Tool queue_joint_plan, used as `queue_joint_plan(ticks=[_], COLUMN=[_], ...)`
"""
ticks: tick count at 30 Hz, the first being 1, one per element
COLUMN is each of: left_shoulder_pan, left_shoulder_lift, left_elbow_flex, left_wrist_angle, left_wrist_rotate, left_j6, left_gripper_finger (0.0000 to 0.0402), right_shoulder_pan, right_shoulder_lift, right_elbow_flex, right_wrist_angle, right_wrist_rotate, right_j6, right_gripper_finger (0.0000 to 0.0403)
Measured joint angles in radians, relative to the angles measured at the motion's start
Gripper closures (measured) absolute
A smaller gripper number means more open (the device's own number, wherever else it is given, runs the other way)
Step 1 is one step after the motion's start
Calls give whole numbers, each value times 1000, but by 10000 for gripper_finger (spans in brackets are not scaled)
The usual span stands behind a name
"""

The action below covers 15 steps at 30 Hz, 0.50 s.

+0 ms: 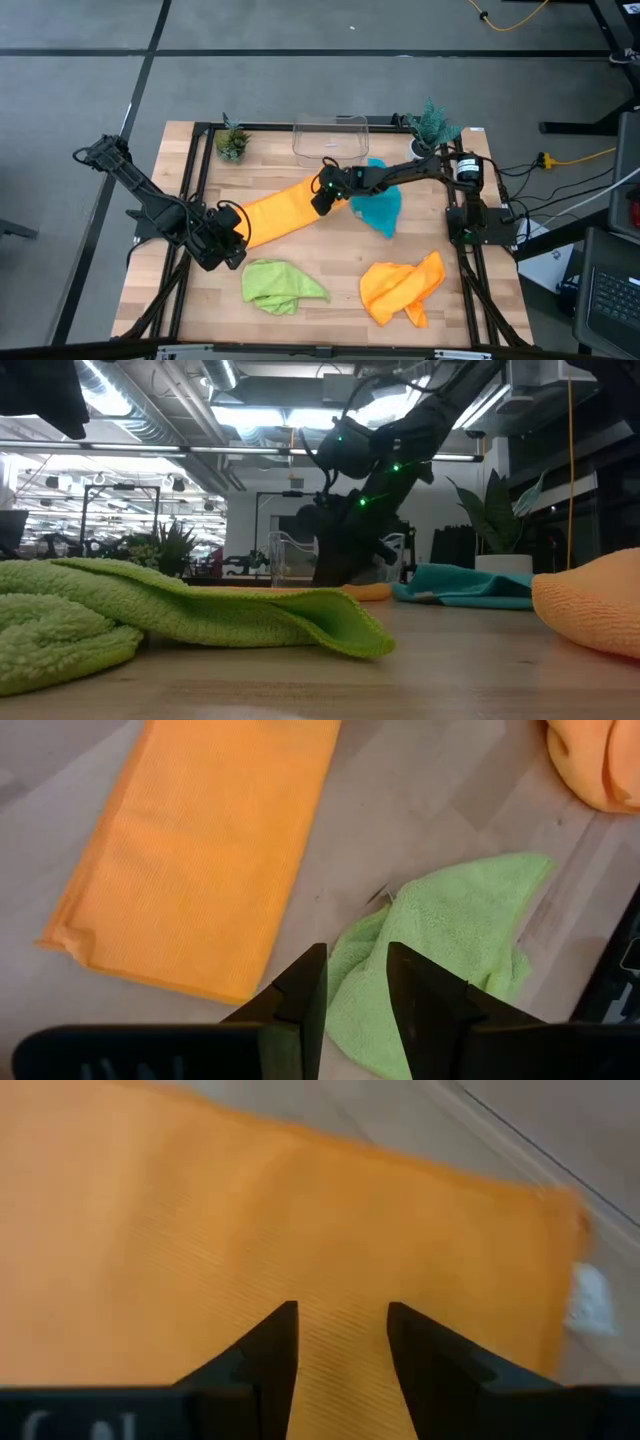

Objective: Fold microfiber towels
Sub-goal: Fold the orange towel

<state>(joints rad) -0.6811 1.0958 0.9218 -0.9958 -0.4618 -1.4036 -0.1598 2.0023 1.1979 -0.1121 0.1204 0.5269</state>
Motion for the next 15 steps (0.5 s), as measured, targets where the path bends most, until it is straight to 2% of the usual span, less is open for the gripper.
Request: queue_joint_plan(ticks=[5,11,15], left_shoulder_pan=[0,0,5], left_shoulder_lift=[1,-16,-49], left_elbow_flex=[0,0,9], left_wrist_angle=[-6,-17,-26], left_wrist_rotate=[0,-1,-22], left_j6=[0,52,53], left_gripper_finger=[302,302,302], right_shoulder_pan=[61,219,293], right_shoulder_lift=[-21,-16,26], right_elbow_flex=[61,118,181], right_wrist_angle=[31,176,219], right_wrist_rotate=[-55,-64,16], right_j6=[12,-123,-139], right_gripper_finger=[245,245,245])
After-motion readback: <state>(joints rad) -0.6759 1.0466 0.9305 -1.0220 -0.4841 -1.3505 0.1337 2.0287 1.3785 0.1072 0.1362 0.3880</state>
